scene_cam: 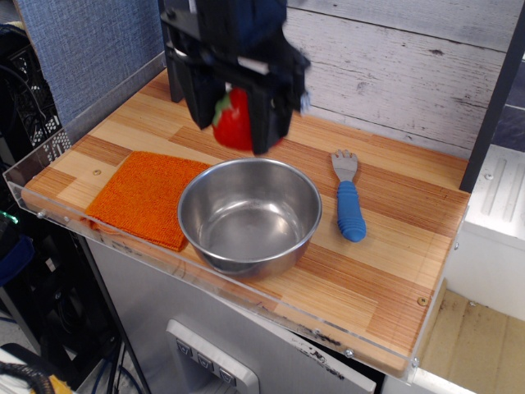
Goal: Move strawberry into pot
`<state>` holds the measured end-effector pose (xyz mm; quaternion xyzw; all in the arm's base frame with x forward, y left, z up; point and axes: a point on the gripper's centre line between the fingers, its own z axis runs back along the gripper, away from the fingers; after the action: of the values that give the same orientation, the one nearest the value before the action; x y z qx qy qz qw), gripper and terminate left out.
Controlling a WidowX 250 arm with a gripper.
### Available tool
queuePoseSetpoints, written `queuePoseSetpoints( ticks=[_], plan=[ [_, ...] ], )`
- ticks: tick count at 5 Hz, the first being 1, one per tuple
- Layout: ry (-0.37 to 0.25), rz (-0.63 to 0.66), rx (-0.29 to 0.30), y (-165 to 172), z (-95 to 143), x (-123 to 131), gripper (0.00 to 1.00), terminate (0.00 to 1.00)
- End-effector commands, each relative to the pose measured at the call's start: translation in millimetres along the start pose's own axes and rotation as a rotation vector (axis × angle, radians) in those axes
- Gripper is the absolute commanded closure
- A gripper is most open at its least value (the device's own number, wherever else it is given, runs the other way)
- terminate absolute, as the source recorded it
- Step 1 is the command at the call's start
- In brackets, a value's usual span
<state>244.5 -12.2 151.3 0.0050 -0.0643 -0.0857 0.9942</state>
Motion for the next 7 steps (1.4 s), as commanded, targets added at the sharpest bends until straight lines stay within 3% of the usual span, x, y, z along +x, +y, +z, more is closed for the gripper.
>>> queuePoseSetpoints(
  ticks=[1, 3, 4, 5, 7],
  plan=[
    [0.111, 0.014, 0.056, 26.5, -52.9, -2.1, 1.0, 0.0],
    [0.21, 0.024, 0.088, 41.8, -96.0, -3.8, 1.0, 0.0],
    [0.218, 0.003, 0.102, 38.5, -99.4, -6.6, 0.0, 0.0],
    [0.179, -0.023, 0.099, 28.9, -83.8, -8.8, 0.0, 0.0],
    [0.063, 0.008, 0.083, 29.6, -29.7, -10.7, 0.0, 0.0]
  ],
)
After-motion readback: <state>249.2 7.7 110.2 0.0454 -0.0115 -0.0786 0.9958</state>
